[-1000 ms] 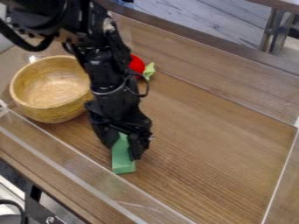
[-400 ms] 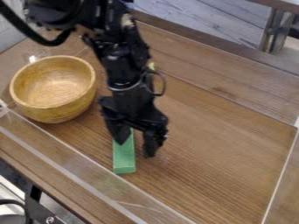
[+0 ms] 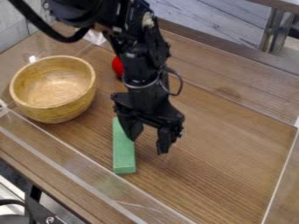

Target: Remove the green stick from the brown bowl and put it on the table

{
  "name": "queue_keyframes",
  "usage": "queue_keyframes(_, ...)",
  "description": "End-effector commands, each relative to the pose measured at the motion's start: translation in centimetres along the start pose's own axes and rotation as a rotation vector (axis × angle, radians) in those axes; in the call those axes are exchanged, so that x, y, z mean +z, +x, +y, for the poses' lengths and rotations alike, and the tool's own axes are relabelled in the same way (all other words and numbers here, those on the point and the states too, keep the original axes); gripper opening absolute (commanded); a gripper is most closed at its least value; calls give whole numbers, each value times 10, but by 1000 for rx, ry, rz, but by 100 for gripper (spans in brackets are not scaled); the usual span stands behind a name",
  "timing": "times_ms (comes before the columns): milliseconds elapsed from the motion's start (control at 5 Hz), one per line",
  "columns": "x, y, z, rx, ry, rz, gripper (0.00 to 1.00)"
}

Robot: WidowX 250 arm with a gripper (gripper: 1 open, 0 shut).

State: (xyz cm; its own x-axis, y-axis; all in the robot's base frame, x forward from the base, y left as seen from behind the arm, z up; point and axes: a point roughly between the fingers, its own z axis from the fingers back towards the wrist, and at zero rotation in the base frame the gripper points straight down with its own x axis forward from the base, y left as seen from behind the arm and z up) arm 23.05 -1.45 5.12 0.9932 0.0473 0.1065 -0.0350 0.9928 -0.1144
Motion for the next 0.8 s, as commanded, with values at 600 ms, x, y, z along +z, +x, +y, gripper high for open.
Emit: queue_keyframes(600, 4, 5, 20, -7, 26, -41, 100)
